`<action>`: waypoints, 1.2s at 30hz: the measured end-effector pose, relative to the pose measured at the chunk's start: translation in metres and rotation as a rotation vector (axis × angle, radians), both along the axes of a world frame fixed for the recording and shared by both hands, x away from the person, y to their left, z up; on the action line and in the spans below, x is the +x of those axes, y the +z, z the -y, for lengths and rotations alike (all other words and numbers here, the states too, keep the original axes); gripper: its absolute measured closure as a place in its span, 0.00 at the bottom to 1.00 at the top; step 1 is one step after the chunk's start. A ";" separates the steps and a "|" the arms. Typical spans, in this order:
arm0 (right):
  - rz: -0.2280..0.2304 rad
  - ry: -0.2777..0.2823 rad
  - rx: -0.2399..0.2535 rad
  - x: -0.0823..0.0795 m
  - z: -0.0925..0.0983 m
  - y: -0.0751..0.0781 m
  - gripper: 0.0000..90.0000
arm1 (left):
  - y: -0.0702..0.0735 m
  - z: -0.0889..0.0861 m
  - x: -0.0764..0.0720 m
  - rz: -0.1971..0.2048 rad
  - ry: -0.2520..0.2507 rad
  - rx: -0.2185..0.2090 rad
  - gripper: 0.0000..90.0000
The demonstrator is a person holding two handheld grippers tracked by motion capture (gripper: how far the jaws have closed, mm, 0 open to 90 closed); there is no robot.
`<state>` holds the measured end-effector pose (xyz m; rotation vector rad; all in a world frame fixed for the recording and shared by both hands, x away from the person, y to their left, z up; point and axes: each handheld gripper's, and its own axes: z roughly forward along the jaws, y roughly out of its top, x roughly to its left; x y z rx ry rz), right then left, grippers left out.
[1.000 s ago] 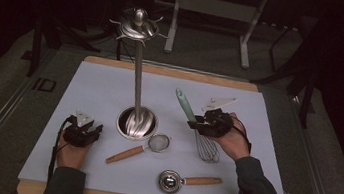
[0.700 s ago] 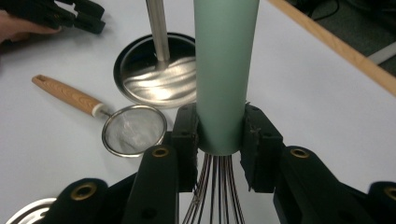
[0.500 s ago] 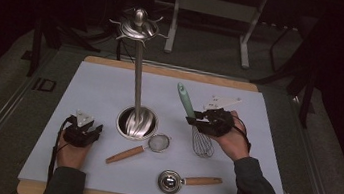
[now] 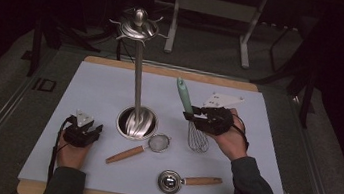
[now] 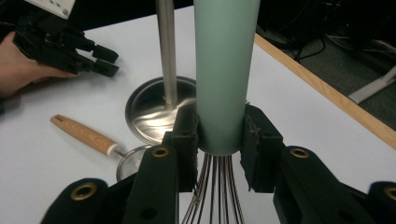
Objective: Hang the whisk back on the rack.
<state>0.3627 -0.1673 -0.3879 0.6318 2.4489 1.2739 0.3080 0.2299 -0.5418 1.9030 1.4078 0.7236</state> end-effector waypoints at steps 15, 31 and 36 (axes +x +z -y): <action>0.067 0.008 0.029 -0.014 -0.016 0.022 0.77 | 0.000 0.000 0.000 0.001 0.001 0.000 0.66; 0.141 0.022 0.051 -0.023 -0.031 0.044 0.77 | 0.000 0.000 0.000 0.002 0.002 0.002 0.66; 0.159 0.025 0.043 -0.024 -0.035 0.049 0.77 | 0.000 0.000 0.000 0.003 0.002 0.001 0.66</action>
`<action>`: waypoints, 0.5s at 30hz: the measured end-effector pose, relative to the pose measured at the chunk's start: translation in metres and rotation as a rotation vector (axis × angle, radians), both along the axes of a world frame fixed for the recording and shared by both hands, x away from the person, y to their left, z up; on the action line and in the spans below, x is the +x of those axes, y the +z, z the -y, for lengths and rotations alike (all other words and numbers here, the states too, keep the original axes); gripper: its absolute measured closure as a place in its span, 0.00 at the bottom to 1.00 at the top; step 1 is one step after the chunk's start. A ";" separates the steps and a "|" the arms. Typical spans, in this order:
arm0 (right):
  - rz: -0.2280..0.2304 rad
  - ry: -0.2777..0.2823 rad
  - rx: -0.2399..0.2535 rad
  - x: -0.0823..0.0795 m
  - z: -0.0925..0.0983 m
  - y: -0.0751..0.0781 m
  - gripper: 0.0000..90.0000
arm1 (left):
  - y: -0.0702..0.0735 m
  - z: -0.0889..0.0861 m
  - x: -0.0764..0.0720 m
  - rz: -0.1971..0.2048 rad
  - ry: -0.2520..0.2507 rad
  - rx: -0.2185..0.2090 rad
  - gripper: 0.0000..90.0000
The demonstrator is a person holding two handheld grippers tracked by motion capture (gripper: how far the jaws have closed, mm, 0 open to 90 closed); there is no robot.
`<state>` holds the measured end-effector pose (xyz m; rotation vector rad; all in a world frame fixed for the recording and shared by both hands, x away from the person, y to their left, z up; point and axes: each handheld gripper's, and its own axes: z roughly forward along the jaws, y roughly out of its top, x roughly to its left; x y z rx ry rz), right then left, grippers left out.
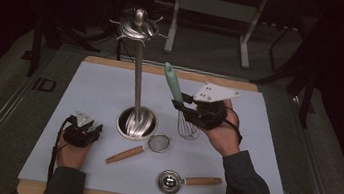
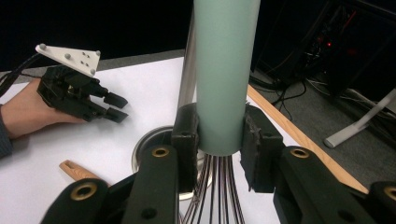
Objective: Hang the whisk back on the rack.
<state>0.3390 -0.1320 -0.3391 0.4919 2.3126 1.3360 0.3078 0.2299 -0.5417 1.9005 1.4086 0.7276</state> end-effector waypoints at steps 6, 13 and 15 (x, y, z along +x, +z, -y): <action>0.012 0.006 0.004 0.000 -0.004 0.006 0.77 | 0.000 0.000 0.000 0.000 0.000 0.000 0.66; 0.024 0.014 0.010 -0.002 -0.008 0.013 0.77 | 0.000 0.000 0.000 0.000 -0.001 0.001 0.66; 0.027 0.015 0.010 -0.002 -0.009 0.015 0.77 | 0.000 0.000 0.000 0.000 -0.001 0.001 0.66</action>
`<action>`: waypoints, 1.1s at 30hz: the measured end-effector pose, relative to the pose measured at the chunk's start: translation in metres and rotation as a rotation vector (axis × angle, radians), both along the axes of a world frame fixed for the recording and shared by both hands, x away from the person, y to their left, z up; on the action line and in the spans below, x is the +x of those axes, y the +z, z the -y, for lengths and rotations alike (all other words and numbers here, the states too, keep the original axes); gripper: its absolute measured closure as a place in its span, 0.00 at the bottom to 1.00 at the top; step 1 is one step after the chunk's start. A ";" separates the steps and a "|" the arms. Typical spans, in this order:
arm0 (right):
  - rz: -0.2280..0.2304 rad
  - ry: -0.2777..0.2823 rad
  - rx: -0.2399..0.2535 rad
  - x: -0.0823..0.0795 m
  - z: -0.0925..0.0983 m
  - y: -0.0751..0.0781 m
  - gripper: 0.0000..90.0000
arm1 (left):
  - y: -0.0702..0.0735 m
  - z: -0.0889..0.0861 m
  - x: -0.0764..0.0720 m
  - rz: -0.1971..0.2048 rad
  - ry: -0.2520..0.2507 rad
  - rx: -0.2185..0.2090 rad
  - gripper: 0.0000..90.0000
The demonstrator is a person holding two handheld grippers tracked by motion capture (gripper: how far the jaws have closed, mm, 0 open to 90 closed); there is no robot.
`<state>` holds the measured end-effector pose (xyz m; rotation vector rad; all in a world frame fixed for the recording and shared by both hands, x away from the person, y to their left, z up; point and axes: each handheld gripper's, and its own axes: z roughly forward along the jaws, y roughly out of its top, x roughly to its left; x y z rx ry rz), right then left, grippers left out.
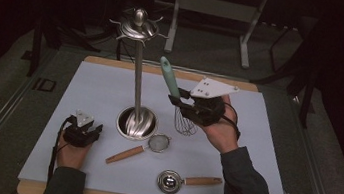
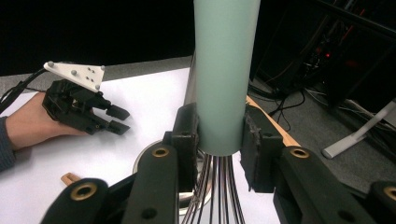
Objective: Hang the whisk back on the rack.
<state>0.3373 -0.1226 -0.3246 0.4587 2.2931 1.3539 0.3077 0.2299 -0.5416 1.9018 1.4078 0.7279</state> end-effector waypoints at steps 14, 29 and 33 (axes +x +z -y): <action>0.016 0.022 0.007 -0.003 -0.008 0.013 0.77 | 0.000 0.000 0.000 0.000 0.000 0.000 0.66; 0.038 0.043 0.017 -0.007 -0.020 0.026 0.77 | 0.000 0.000 0.000 0.000 -0.001 0.000 0.66; 0.046 0.048 0.003 -0.007 -0.027 0.030 0.77 | 0.000 0.000 0.000 -0.001 -0.001 0.000 0.66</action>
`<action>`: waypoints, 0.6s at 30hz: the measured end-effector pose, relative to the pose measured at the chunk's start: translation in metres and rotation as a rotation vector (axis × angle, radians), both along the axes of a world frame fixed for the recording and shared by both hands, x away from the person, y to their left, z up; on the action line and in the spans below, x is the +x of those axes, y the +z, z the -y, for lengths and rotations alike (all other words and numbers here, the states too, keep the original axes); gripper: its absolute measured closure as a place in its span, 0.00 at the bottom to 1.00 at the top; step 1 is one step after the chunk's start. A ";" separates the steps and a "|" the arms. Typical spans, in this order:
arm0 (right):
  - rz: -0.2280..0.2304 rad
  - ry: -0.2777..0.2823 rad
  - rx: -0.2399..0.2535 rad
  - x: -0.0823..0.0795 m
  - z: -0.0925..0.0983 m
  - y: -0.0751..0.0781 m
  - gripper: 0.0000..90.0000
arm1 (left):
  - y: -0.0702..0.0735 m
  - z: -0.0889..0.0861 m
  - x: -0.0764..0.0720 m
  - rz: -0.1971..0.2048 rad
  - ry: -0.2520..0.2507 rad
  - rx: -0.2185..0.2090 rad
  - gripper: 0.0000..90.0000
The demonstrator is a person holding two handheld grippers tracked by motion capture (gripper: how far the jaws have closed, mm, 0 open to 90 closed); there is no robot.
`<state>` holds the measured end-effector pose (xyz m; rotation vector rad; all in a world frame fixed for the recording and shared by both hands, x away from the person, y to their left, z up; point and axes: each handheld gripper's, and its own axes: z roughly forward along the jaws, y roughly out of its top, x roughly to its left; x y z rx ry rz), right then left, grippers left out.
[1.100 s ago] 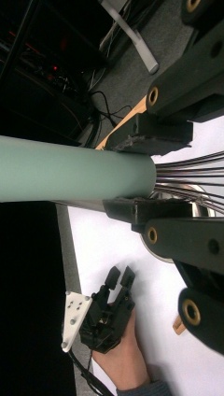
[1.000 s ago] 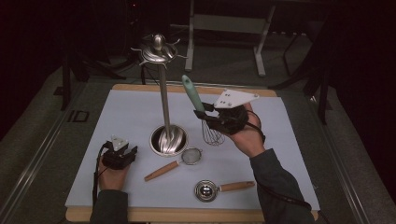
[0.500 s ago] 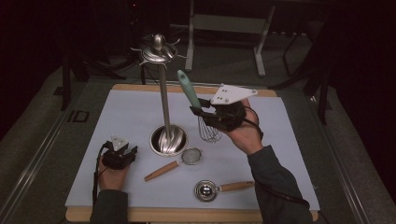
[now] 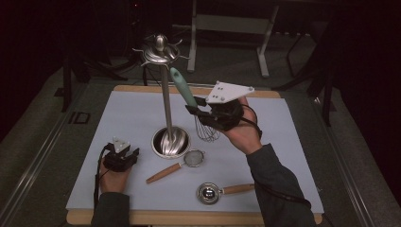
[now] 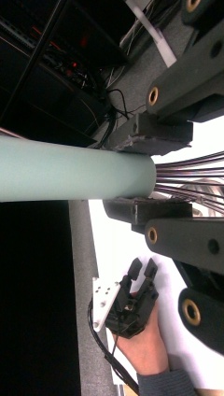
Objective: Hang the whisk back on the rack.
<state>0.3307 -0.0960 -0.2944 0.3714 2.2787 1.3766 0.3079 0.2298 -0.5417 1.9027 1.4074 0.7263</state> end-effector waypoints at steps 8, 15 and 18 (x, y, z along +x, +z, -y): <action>0.001 -0.011 -0.006 0.002 -0.008 0.002 0.77 | 0.000 0.000 0.000 -0.001 -0.001 0.000 0.66; 0.002 -0.034 -0.007 0.007 -0.013 0.001 0.77 | 0.000 0.000 0.000 0.001 0.001 -0.002 0.66; 0.000 -0.046 -0.014 0.010 -0.016 -0.001 0.77 | 0.000 0.000 0.000 0.001 0.001 -0.003 0.66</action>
